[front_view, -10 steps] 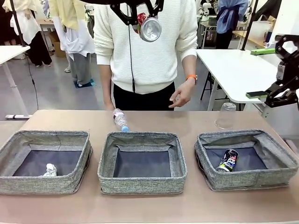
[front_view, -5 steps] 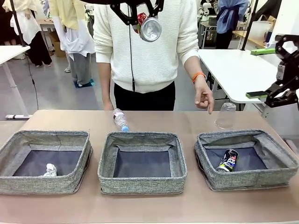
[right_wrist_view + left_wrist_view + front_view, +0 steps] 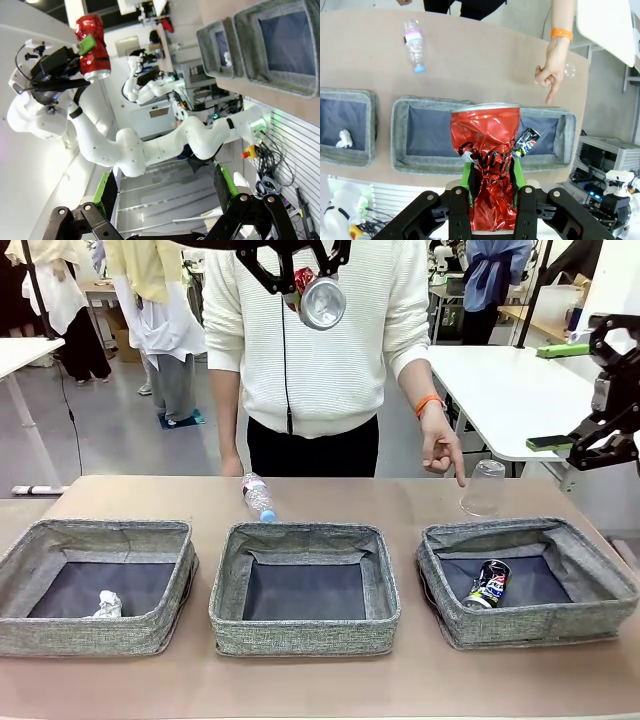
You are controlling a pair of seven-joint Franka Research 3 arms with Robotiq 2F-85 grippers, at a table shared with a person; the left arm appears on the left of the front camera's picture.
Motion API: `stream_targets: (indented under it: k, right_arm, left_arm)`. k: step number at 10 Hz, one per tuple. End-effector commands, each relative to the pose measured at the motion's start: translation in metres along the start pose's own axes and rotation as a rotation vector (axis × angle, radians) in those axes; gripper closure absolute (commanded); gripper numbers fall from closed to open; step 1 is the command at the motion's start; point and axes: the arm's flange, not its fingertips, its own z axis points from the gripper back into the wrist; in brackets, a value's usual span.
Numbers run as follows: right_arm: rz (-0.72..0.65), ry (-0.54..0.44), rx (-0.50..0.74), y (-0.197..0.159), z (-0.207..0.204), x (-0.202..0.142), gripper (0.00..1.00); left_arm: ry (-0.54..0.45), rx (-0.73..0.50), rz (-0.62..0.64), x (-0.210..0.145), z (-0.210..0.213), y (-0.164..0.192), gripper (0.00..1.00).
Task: Sort the waste into the appropriate baskets.
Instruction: Place the picked waste into the Fabric basket indicated by the person.
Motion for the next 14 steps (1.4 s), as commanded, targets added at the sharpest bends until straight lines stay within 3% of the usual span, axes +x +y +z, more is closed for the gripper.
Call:
stream_targets:
  k: [1, 3, 4, 7, 9, 10, 11, 12, 14]
  right_arm:
    - [0.000, 0.000, 0.000, 0.000, 0.000, 0.000, 0.00]
    - [0.013, -0.134, 0.005, -0.013, 0.074, -0.005, 0.00]
    - [0.019, -0.248, 0.010, -0.019, 0.118, -0.013, 0.00]
    - [0.010, -0.501, 0.142, -0.045, 0.221, -0.061, 0.00]
    - [0.025, -0.628, 0.250, -0.065, 0.254, -0.087, 0.00]
    - [-0.025, -0.539, 0.160, -0.049, 0.235, -0.076, 0.00]
    - [-0.025, -0.539, 0.160, -0.049, 0.235, -0.076, 0.00]
    - [-0.025, -0.539, 0.160, -0.049, 0.235, -0.076, 0.00]
    - [-0.025, -0.539, 0.160, -0.049, 0.235, -0.076, 0.00]
  left_arm:
    - [0.018, -0.035, -0.051, -0.016, -0.012, 0.003, 0.66]
    - [0.016, -0.126, -0.147, -0.071, -0.061, -0.001, 0.66]
    - [0.034, -0.166, -0.166, -0.092, -0.092, -0.011, 0.66]
    - [0.120, -0.174, -0.253, -0.122, -0.200, -0.093, 0.66]
    - [0.108, -0.140, -0.310, -0.143, -0.264, -0.148, 0.66]
    - [0.034, -0.112, -0.322, -0.149, -0.294, -0.168, 0.66]
    - [-0.001, -0.114, -0.317, -0.152, -0.318, -0.184, 0.66]
    - [0.065, -0.102, -0.310, -0.158, -0.330, -0.192, 0.66]
    - [0.068, -0.092, -0.309, -0.163, -0.333, -0.195, 0.66]
